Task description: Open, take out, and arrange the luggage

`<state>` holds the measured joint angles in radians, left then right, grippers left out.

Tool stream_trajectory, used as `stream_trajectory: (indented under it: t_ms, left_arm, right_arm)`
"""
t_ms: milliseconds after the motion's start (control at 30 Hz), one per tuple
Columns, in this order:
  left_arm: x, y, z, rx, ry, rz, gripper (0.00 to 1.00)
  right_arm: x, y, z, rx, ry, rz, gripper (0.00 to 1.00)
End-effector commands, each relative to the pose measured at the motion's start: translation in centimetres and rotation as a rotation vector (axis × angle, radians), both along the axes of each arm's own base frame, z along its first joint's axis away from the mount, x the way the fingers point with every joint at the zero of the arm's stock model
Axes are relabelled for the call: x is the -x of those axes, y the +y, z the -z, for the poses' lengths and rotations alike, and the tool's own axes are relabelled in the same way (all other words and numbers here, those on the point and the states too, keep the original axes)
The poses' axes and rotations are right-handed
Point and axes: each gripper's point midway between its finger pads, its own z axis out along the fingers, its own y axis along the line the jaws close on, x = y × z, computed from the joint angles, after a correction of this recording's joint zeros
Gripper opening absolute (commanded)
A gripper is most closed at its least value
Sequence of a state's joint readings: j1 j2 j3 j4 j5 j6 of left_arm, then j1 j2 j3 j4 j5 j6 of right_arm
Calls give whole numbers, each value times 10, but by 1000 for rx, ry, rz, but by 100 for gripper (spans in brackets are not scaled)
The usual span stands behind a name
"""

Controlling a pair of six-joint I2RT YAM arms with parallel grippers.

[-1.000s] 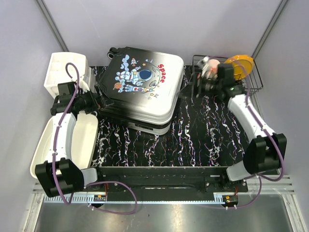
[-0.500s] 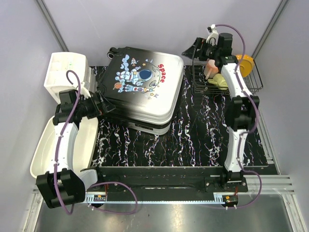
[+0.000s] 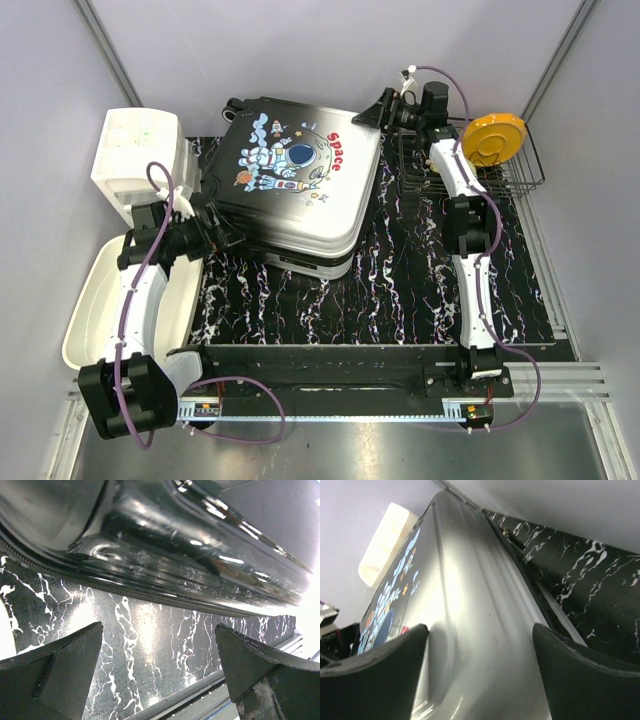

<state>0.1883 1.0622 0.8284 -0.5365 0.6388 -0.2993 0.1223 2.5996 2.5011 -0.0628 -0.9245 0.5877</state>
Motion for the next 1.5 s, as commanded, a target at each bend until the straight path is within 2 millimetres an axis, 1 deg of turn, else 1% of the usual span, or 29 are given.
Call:
stream_trajectory:
  t_ms: [0, 67, 133, 167, 233, 367, 400, 433, 500, 600, 633, 667, 700, 767, 800, 867, 900, 933, 967, 1000, 1033, 1067, 1100, 1133, 1167, 1200, 1267, 1300, 1467]
  left_arm:
    - [-16, -11, -20, 26, -110, 66, 99]
    - [-21, -9, -24, 20, -120, 57, 99]
    - [-25, -10, -26, 36, -126, 57, 99]
    - [-25, -11, -27, 52, -124, 48, 99]
    - [-27, -15, -30, 61, -140, 60, 99]
    - [-25, -33, -36, 66, -160, 119, 99]
    - [-23, -41, -38, 66, -167, 146, 99]
    - [-23, -44, -41, 64, -177, 156, 99]
    - [-23, -51, -43, 61, -188, 176, 99]
    - [-33, -51, -48, 48, -201, 185, 99]
    - [-39, -50, -58, 40, -224, 189, 99]
    - [-46, -50, -55, 31, -216, 198, 99]
    - [-53, -51, -65, 26, -236, 205, 99]
    - [-64, -55, -60, 25, -216, 234, 98]
    - [-70, -57, -70, 20, -232, 246, 97]
    - [-80, -60, -67, 18, -214, 262, 97]
    - [-87, -60, -75, 14, -235, 261, 98]
    - [-94, -59, -76, 11, -234, 248, 98]
    - [-103, -57, -69, 2, -213, 241, 98]
    - [-113, -53, -81, -19, -241, 228, 98]
    - [-122, -47, -83, -46, -248, 215, 98]
    - [-128, -41, -76, -53, -212, 209, 97]
    - [-137, -37, -98, -73, -253, 207, 97]
    - [-141, -32, -104, -115, -274, 219, 97]
    - [-137, -27, -100, -132, -224, 218, 97]
    - [-140, -22, -120, -157, -262, 214, 97]
    - [-131, -5, -127, -173, -245, 180, 98]
    - [-125, 0, -125, -163, -227, 168, 99]
    - [-79, 15, -115, -150, -145, 166, 99]
  right_arm:
    - [62, 34, -11, -92, 80, -303, 89]
    - [83, 32, -8, -103, 150, -348, 86]
    - [103, 30, -13, -102, 129, -391, 85]
    - [123, 27, -14, -104, 151, -400, 83]
    - [144, 24, -18, -106, 149, -431, 82]
    - [197, 10, -16, -99, 191, -441, 82]
    - [201, 3, -14, -96, 203, -417, 82]
    - [214, -2, -13, -87, 196, -409, 82]
    - [221, -12, -10, -75, 209, -367, 82]
    - [243, -20, -4, -56, 231, -333, 82]
    - [252, -22, 0, -48, 230, -331, 83]
    - [257, -23, 2, -44, 235, -328, 82]
    - [261, -23, 6, -38, 248, -320, 83]
    - [270, -25, 11, -25, 249, -314, 83]
    - [276, -26, 15, -23, 286, -313, 83]
    - [283, -28, 18, -4, 279, -304, 83]
    - [287, -28, 19, 3, 289, -301, 83]
    - [291, -29, 18, 14, 270, -297, 83]
    - [291, -27, 19, 24, 267, -291, 84]
    - [292, -27, 20, 29, 268, -288, 84]
    - [293, -25, 22, 31, 278, -287, 84]
    - [296, -20, 24, 37, 287, -291, 84]
    - [297, -18, 26, 38, 294, -293, 84]
    - [303, -14, 27, 39, 309, -301, 85]
    - [309, -7, 29, 51, 309, -310, 85]
    - [314, -2, 30, 57, 312, -320, 85]
    - [325, 7, 31, 77, 293, -324, 86]
    - [335, 19, 31, 88, 286, -353, 86]
    - [360, 48, 27, 110, 265, -399, 89]
